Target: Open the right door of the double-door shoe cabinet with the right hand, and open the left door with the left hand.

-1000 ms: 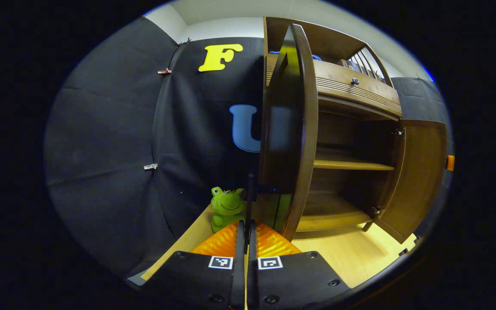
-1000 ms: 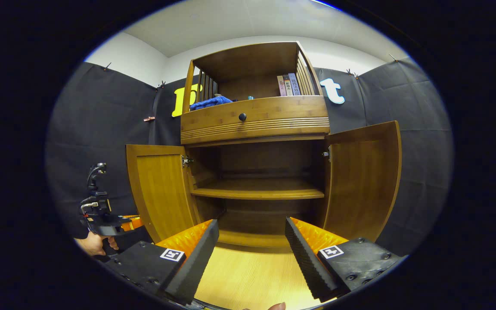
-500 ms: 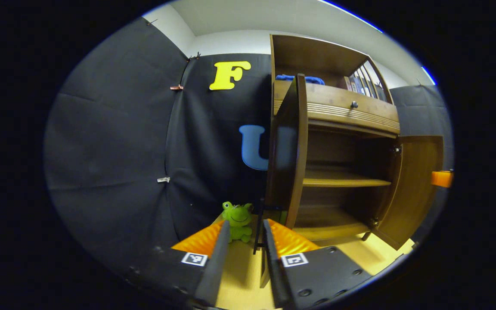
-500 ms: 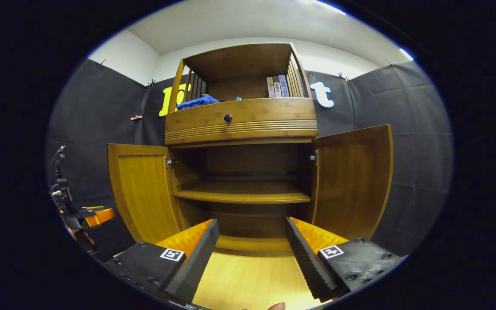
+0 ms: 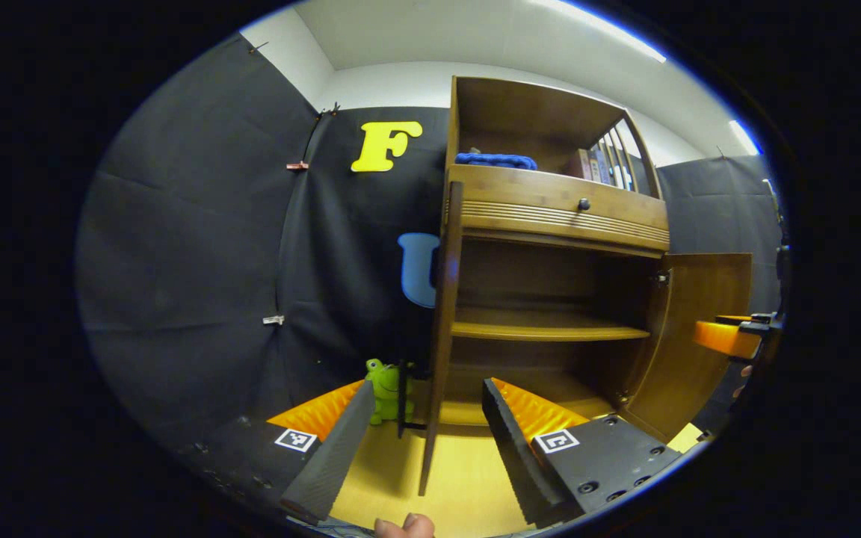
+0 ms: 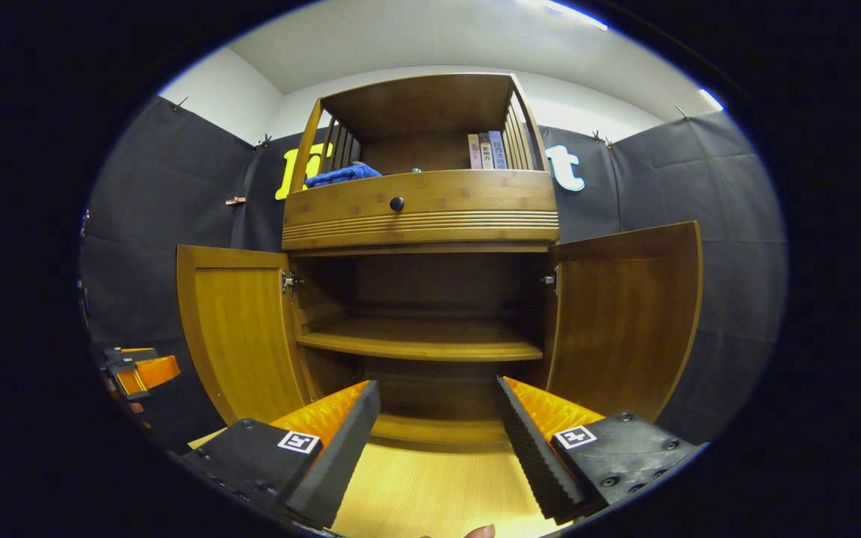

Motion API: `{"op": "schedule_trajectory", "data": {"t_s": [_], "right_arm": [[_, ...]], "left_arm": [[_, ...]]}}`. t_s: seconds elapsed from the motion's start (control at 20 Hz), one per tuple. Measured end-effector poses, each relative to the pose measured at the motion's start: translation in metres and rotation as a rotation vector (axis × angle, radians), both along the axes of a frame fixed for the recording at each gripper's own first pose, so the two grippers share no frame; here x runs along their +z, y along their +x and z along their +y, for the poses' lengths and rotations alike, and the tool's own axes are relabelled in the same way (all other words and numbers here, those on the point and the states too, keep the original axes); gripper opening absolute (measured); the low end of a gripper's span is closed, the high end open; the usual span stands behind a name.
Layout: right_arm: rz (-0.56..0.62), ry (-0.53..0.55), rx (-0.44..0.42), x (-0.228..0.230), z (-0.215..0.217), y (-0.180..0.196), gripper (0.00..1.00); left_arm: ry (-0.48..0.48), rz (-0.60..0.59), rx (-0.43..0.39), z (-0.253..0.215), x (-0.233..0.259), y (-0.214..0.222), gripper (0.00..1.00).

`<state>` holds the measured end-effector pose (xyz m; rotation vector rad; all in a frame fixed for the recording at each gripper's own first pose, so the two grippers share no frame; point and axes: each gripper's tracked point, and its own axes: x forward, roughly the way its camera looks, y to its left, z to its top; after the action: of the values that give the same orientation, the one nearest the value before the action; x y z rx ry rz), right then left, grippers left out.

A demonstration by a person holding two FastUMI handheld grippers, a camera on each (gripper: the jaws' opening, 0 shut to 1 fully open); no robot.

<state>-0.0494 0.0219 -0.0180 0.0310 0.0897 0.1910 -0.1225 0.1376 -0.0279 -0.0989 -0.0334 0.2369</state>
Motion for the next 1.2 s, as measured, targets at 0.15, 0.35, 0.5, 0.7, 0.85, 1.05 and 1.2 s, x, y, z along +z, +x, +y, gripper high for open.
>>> {"op": "schedule_trajectory", "data": {"t_s": [0.15, 0.35, 0.5, 0.7, 0.85, 1.05, 1.2], "right_arm": [[-0.010, -0.007, 0.007, 0.003, 0.005, 0.004, 0.98], [-0.008, -0.003, 0.018, 0.003, 0.012, 0.005, 0.98], [-0.002, 0.005, 0.023, 0.002, 0.015, 0.005, 0.98], [-0.005, -0.002, 0.029, 0.003, 0.017, 0.005, 0.98], [-0.005, 0.001, 0.033, 0.003, 0.018, 0.004, 1.00], [-0.007, -0.007, 0.032, 0.002, 0.018, 0.003, 0.96], [-0.003, -0.006, 0.027, 0.000, 0.017, 0.000, 0.98]], "left_arm": [[0.042, -0.009, -0.048, -0.031, 0.007, 0.002, 0.87], [0.087, -0.010, -0.107, -0.072, 0.012, 0.011, 0.92], [0.085, 0.010, -0.144, -0.094, 0.007, 0.020, 0.95], [0.099, 0.017, -0.167, -0.112, 0.004, 0.030, 0.94], [0.086, 0.030, -0.191, -0.123, -0.001, 0.035, 0.95], [0.082, 0.035, -0.209, -0.132, 0.000, 0.036, 0.95], [0.074, 0.041, -0.213, -0.132, -0.005, 0.035, 0.94]]}}
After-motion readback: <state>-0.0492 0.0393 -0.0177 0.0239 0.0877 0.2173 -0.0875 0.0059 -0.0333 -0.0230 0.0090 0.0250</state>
